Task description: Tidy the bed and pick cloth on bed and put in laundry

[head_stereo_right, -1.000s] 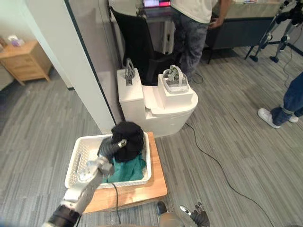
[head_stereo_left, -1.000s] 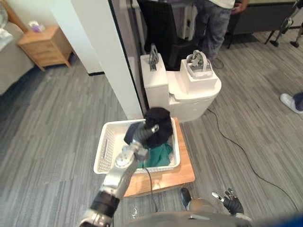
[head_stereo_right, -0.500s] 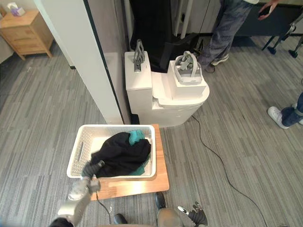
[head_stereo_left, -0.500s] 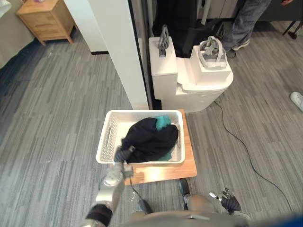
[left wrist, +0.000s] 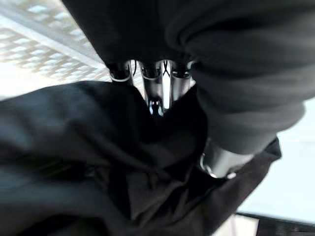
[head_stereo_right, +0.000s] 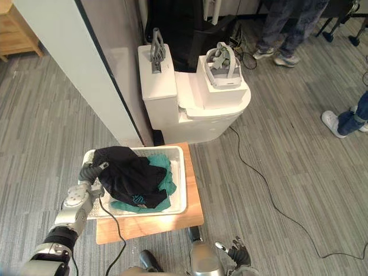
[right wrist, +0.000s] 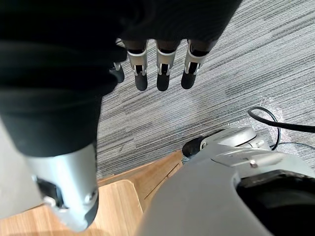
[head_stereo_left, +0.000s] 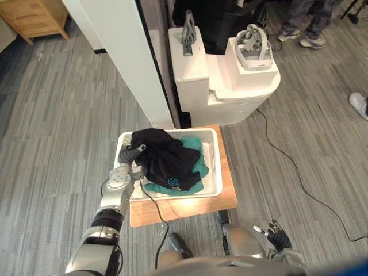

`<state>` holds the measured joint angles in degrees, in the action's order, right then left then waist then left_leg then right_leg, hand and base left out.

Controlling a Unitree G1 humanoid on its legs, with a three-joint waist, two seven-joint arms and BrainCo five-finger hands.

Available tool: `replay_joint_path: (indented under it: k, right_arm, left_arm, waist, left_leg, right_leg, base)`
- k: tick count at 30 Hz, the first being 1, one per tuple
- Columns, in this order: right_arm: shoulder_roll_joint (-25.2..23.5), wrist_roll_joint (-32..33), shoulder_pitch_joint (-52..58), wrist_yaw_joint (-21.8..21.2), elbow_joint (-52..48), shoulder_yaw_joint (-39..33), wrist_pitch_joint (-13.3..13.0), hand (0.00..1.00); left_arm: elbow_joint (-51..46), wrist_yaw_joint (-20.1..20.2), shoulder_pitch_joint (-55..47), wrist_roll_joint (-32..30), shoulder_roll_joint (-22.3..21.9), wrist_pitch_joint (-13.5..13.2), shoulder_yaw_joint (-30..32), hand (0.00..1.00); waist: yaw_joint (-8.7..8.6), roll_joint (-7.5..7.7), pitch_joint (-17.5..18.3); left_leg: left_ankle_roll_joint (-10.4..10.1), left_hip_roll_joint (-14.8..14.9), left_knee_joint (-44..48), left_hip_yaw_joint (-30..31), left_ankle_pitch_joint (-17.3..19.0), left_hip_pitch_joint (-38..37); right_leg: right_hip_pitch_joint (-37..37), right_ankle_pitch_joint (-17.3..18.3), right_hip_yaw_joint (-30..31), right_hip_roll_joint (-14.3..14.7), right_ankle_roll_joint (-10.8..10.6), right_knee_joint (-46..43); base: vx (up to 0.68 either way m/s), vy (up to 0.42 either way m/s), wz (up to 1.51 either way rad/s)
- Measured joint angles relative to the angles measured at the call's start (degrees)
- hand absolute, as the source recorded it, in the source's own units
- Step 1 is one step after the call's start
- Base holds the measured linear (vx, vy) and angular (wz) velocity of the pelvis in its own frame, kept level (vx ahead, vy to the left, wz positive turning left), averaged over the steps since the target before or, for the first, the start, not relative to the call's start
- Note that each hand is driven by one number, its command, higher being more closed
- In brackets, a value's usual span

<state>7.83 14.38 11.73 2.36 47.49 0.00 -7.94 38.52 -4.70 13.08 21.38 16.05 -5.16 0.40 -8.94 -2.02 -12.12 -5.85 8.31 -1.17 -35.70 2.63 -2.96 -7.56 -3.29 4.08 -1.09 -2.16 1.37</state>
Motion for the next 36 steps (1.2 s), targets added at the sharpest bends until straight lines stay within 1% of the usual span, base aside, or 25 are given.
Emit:
replay_joint_path:
  k: [4,8,11,14,15,18,19,20,21,22,23,24,25,26,28,30,32,33,34,35,36]
  right_arm:
    - [-0.02,-0.02,0.10,0.06,-0.03,-0.03,-0.04,0.00]
    - [-0.01,-0.13,0.36,0.06,-0.05,-0.18,-0.10,0.00]
    - [0.05,-0.21,1.18,0.02,-0.39,-0.62,-0.53,0.00]
    - [-0.03,-0.87,1.69,0.03,-0.41,-1.03,-0.49,0.00]
    - [-0.11,-1.74,2.42,0.02,-0.22,-1.42,-0.41,0.00]
    - [-0.01,-1.77,3.98,0.02,-0.04,-1.71,-0.30,0.00]
    - [-0.03,-1.77,4.05,0.02,0.01,-1.72,-0.24,0.00]
    - [-0.11,-1.78,4.22,0.02,0.08,-1.79,0.13,0.00]
    - [-0.12,-1.82,4.42,0.02,0.12,-1.82,0.41,0.00]
    - [-0.15,-1.83,4.53,0.02,0.12,-1.85,0.55,0.00]
    - [-0.23,-2.05,5.02,-0.09,0.26,-2.15,0.86,0.00]
    - [-0.41,-2.19,5.34,-0.53,0.55,-2.68,0.97,0.00]
    - [-0.52,-2.17,5.34,-0.75,0.77,-2.95,1.03,0.00]
    - [-0.65,-2.18,5.60,-1.12,0.81,-3.29,1.26,0.00]
    - [-0.96,-2.20,6.20,-2.24,0.98,-3.99,1.31,0.00]
    - [-1.35,-2.19,6.18,-2.42,1.40,-4.08,1.31,0.00]
    - [-1.42,-2.14,6.17,-2.81,1.87,-4.32,1.31,0.00]
    - [-1.79,-2.11,6.23,-3.24,2.07,-4.95,1.31,0.00]
    - [-2.03,-2.09,6.18,-3.46,2.46,-5.72,1.32,0.00]
    - [-2.10,-2.08,6.19,-3.49,2.59,-5.92,1.31,0.00]
    - [-2.31,-1.92,6.14,-3.60,3.17,-6.57,1.31,0.00]
  left_arm:
    - [0.00,-0.01,-4.15,-0.05,-2.14,0.00,0.07,0.00]
    - [-0.02,-0.63,-6.46,-0.04,-2.29,0.02,0.12,0.00]
    - [-0.35,-1.05,-8.43,-0.03,-2.30,0.01,0.67,0.00]
    - [-1.56,-2.01,-10.23,0.12,-2.28,-0.01,2.23,0.00]
    - [-2.07,-2.13,-10.94,0.51,-2.27,-0.01,2.57,0.00]
    - [-5.20,-1.89,-13.64,3.90,-2.30,-0.09,3.12,0.00]
    - [-5.76,-1.74,-14.18,4.52,-2.30,-0.09,3.41,0.00]
    - [-6.54,-1.21,-15.84,5.13,-2.57,-0.09,4.31,0.00]
    - [-6.99,0.50,-17.48,5.11,-3.08,0.00,4.72,0.00]
    - [-7.25,1.31,-18.06,5.04,-3.38,0.01,4.70,0.00]
    - [-7.92,3.50,-20.19,5.03,-4.86,0.02,4.36,0.00]
    - [-7.88,4.52,-21.88,5.06,-6.60,0.03,4.04,0.00]
    - [-7.88,4.57,-22.77,5.11,-7.47,-0.22,4.00,0.00]
    - [-7.81,4.59,-23.85,5.21,-8.53,-0.47,3.95,0.00]
    - [-7.10,4.04,-26.40,6.25,-10.18,-0.89,3.49,0.00]
    - [-4.00,2.00,-27.77,5.99,-10.76,-2.84,2.72,0.00]
    - [-2.47,1.82,-28.19,5.83,-11.03,-3.21,2.48,0.00]
    - [-0.61,1.90,-28.35,3.32,-11.27,-3.33,2.48,0.00]
    - [1.61,2.01,-28.31,0.21,-11.37,-3.83,2.53,0.00]
    - [2.36,2.22,-28.33,-0.69,-11.39,-4.06,2.55,0.00]
    - [3.96,2.88,-28.45,-2.97,-11.59,-5.05,2.64,0.00]
  waist:
    - [0.18,-0.09,-0.05]
    - [0.45,-0.42,0.05]
    - [0.70,-1.08,0.93]
    - [0.78,-1.14,1.07]
    - [0.90,-1.25,1.92]
    - [2.35,-1.54,3.51]
    - [2.45,-1.50,3.57]
    - [2.47,-1.42,4.07]
    - [2.66,-1.43,4.53]
    - [2.75,-1.38,4.83]
    - [3.54,-1.25,5.86]
    - [3.99,-1.07,6.40]
    - [4.34,-1.02,6.45]
    - [5.04,-0.96,6.62]
    - [5.45,-0.41,7.49]
    - [5.45,-0.01,8.38]
    - [6.34,0.17,9.04]
    - [6.79,0.42,9.51]
    - [6.80,0.33,9.91]
    - [6.80,0.34,10.05]
    - [6.83,0.41,10.24]
  left_leg:
    - [-0.04,0.55,0.30,-0.01,0.00,-0.64]
    - [-0.12,0.76,0.17,0.12,-0.10,-2.20]
    - [-0.02,0.39,-0.86,0.31,-0.54,-2.77]
    - [-0.10,0.21,-1.88,1.04,-0.89,-4.22]
    - [-0.10,0.21,-2.00,1.75,-0.90,-4.20]
    - [-0.14,0.09,-2.81,1.91,-0.96,-5.13]
    - [-0.14,0.10,-2.80,2.06,-0.96,-5.36]
    - [-0.14,0.09,-2.93,2.68,-0.96,-5.84]
    - [-0.14,0.08,-3.07,3.23,-0.96,-6.21]
    - [-0.14,0.05,-3.11,3.32,-0.95,-6.21]
    - [-0.14,-0.08,-3.30,3.57,-0.96,-6.24]
    - [-0.14,-0.17,-3.54,3.56,-0.96,-6.58]
    - [-0.14,-0.20,-3.64,3.58,-0.96,-6.97]
    - [-0.14,-0.23,-3.69,3.66,-0.95,-7.34]
    - [-0.15,-0.26,-3.87,4.22,-0.94,-8.15]
    - [-0.13,-0.27,-3.87,5.22,-0.96,-8.21]
    - [-0.13,-0.31,-3.95,5.29,-0.96,-8.29]
    - [-0.04,-0.41,-4.38,5.52,-1.04,-8.28]
    - [-0.02,-0.46,-4.58,5.86,-1.06,-8.20]
    - [-0.02,-0.47,-4.60,5.92,-1.06,-8.21]
    - [-0.03,-0.51,-4.62,6.15,-1.04,-8.40]
  right_leg:
    - [0.46,0.48,-0.02,0.51,0.47,-0.42]
    - [2.10,0.60,-0.17,0.74,0.65,-0.34]
    - [2.41,0.61,-0.43,0.59,0.65,-0.24]
    - [4.12,0.62,-1.21,0.60,0.63,0.35]
    - [4.54,0.67,-1.84,0.50,0.56,0.71]
    - [5.58,0.68,-2.25,0.50,0.55,1.39]
    - [6.07,0.68,-2.53,0.44,0.54,1.61]
    - [7.03,0.72,-3.54,0.32,0.49,1.92]
    - [7.71,0.85,-4.14,0.23,0.35,2.04]
    - [7.90,0.89,-4.39,0.15,0.33,2.16]
    - [8.15,0.90,-4.67,0.02,0.31,2.46]
    - [8.47,0.91,-4.71,-0.03,0.30,2.65]
    - [8.83,0.97,-4.79,-0.05,0.26,2.68]
    - [9.27,1.07,-4.95,-0.08,0.24,2.77]
    - [10.40,1.66,-5.67,-0.19,0.14,2.85]
    - [11.04,2.07,-6.81,-0.38,0.22,2.84]
    - [11.06,2.36,-7.04,-0.44,0.19,2.86]
    - [11.05,2.44,-7.27,-0.47,0.11,2.95]
    - [11.24,2.58,-7.57,-0.56,-0.09,3.14]
    - [11.31,2.63,-7.63,-0.57,-0.15,3.21]
    - [11.81,2.66,-7.81,-0.62,-0.21,3.54]
  base:
    - [-0.07,-0.073,-0.01]
    - [-0.05,-0.046,0.02]
    - [-0.02,-0.014,0.03]
    - [-0.01,-0.010,0.13]
    - [0.00,-0.010,0.20]
    - [0.02,-0.002,0.09]
    - [0.01,0.002,0.20]
    - [0.00,0.000,0.28]
    - [-0.01,0.001,0.28]
    - [-0.01,0.003,0.22]
    - [-0.01,0.005,0.11]
    - [-0.01,0.005,0.08]
    - [-0.01,0.002,0.03]
    - [-0.03,-0.005,0.08]
    - [-0.04,-0.013,0.16]
    - [-0.06,-0.024,0.25]
    - [-0.08,-0.024,0.10]
    - [-0.04,-0.025,0.10]
    - [-0.03,-0.029,0.11]
    - [-0.02,-0.026,0.11]
    - [-0.01,-0.026,0.07]
